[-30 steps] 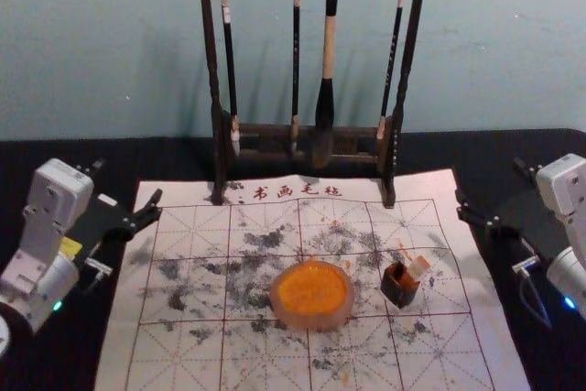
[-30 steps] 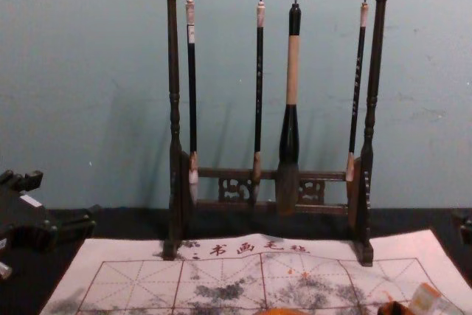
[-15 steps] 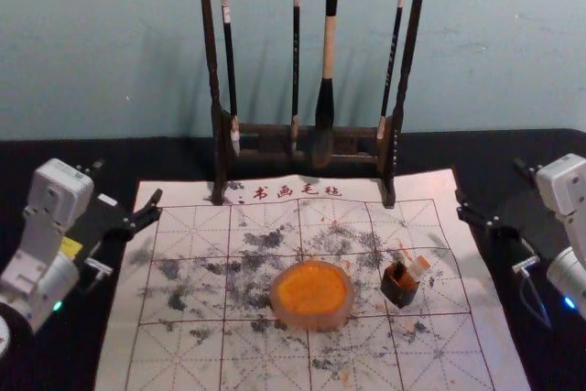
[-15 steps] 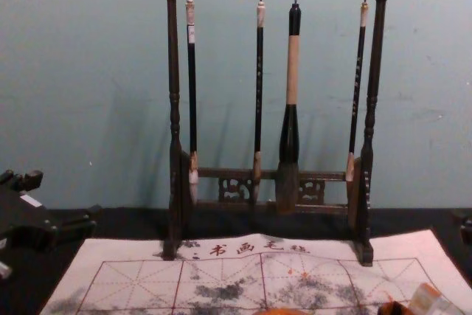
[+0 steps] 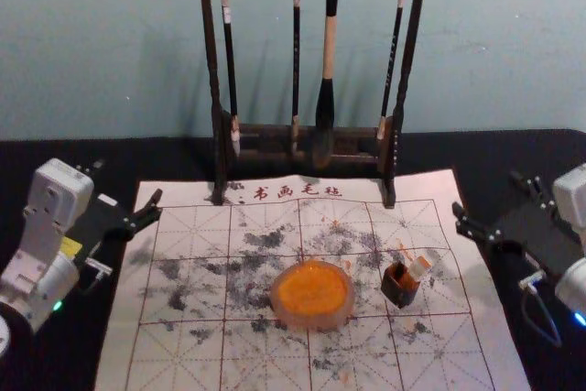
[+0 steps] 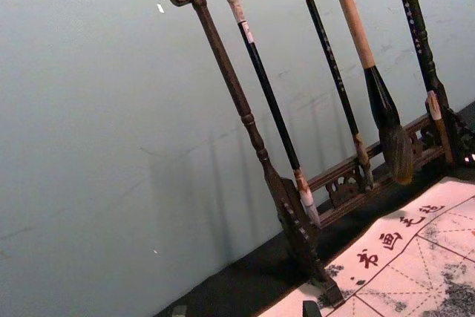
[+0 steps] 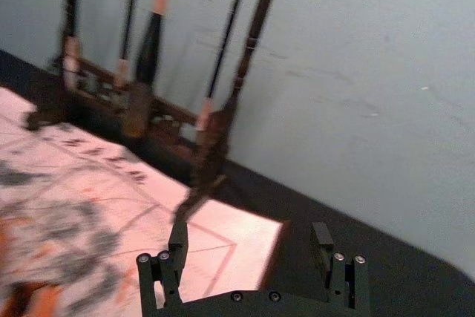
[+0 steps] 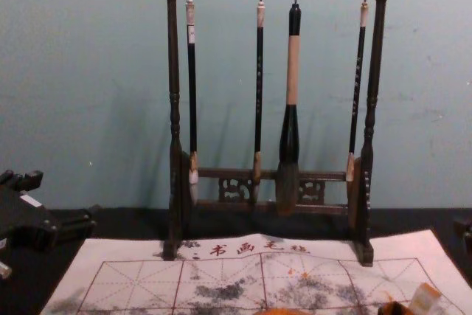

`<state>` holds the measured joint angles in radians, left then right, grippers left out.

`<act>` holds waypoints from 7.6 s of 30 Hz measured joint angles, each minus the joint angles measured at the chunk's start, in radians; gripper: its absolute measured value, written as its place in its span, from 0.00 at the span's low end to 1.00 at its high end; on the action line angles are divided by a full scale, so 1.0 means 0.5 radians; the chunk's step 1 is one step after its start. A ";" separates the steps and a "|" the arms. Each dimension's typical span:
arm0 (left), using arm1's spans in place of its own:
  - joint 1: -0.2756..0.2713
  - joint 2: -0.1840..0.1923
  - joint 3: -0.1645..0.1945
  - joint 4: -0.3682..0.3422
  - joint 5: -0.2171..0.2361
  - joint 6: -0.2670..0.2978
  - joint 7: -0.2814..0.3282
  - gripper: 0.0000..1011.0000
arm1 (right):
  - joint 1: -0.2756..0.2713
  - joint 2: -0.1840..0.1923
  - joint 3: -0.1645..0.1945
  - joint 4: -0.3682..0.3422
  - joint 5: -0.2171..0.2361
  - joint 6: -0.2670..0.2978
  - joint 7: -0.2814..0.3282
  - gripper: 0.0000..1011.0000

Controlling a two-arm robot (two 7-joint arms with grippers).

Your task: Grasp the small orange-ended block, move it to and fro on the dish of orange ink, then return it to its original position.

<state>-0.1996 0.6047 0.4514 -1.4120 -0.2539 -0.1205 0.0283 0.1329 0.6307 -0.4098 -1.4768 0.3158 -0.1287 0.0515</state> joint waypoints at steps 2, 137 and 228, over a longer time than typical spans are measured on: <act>0.000 0.000 0.000 0.000 0.000 0.000 0.000 1.00 | -0.045 0.020 0.018 -0.044 0.042 -0.006 0.051 0.99; 0.000 0.000 0.000 0.000 0.000 0.000 0.000 1.00 | -0.202 -0.108 0.194 -0.293 0.371 0.564 0.705 0.07; 0.000 0.000 0.000 0.000 0.000 0.000 0.000 1.00 | 0.821 -0.280 -0.592 0.335 0.202 0.870 1.243 0.07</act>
<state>-0.1995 0.6047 0.4514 -1.4120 -0.2539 -0.1205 0.0283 0.5437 0.4907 -0.7056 -1.3091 0.4168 0.3062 0.6729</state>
